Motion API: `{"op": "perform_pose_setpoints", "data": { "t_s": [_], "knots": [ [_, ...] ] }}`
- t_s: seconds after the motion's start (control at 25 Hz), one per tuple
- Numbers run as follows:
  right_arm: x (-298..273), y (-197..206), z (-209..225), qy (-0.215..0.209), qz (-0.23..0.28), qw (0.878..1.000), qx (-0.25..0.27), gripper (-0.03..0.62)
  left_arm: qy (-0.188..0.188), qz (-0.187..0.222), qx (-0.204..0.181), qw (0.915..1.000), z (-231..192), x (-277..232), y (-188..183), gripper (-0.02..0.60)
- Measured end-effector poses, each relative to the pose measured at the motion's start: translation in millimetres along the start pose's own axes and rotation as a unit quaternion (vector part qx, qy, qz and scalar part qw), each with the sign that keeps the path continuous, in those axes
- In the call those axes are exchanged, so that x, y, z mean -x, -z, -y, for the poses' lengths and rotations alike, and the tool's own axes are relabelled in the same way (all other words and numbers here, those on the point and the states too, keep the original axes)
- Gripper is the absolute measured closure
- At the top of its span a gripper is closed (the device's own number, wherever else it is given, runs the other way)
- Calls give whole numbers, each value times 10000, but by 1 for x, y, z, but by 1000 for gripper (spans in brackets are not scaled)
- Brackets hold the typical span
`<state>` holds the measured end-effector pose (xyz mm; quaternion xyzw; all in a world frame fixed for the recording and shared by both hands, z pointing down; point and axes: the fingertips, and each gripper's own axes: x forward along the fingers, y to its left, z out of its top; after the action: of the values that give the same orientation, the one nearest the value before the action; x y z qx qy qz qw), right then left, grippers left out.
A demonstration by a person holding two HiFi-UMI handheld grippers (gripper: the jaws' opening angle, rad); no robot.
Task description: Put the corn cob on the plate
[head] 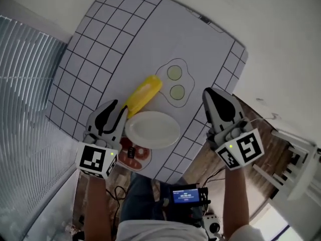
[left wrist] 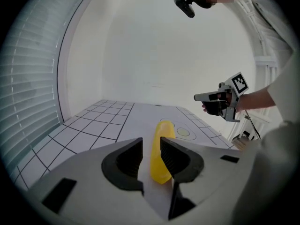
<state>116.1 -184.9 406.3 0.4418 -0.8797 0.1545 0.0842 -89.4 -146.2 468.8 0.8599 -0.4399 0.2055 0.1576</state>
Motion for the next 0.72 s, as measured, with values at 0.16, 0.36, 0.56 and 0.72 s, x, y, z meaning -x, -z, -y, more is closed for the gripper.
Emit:
{"op": "perform_pose_setpoints", "data": {
  "t_s": [0.16,0.36,0.56,0.72],
  "knots": [
    [26,-13,27,364,248,9989,-149,586,137,191,12,9997,10,-16,-8,465],
    [7,-11,41,217,291,9993,36,586,-60,-42,32,10000,-9,-11,-7,434],
    [-45,-10,33,-460,-92,9973,557,586,283,-166,-21,9995,-4,-19,-11,412],
    [-74,17,16,-969,-635,9889,931,586,566,-328,-78,9978,14,-26,-7,379]
  ]
}}
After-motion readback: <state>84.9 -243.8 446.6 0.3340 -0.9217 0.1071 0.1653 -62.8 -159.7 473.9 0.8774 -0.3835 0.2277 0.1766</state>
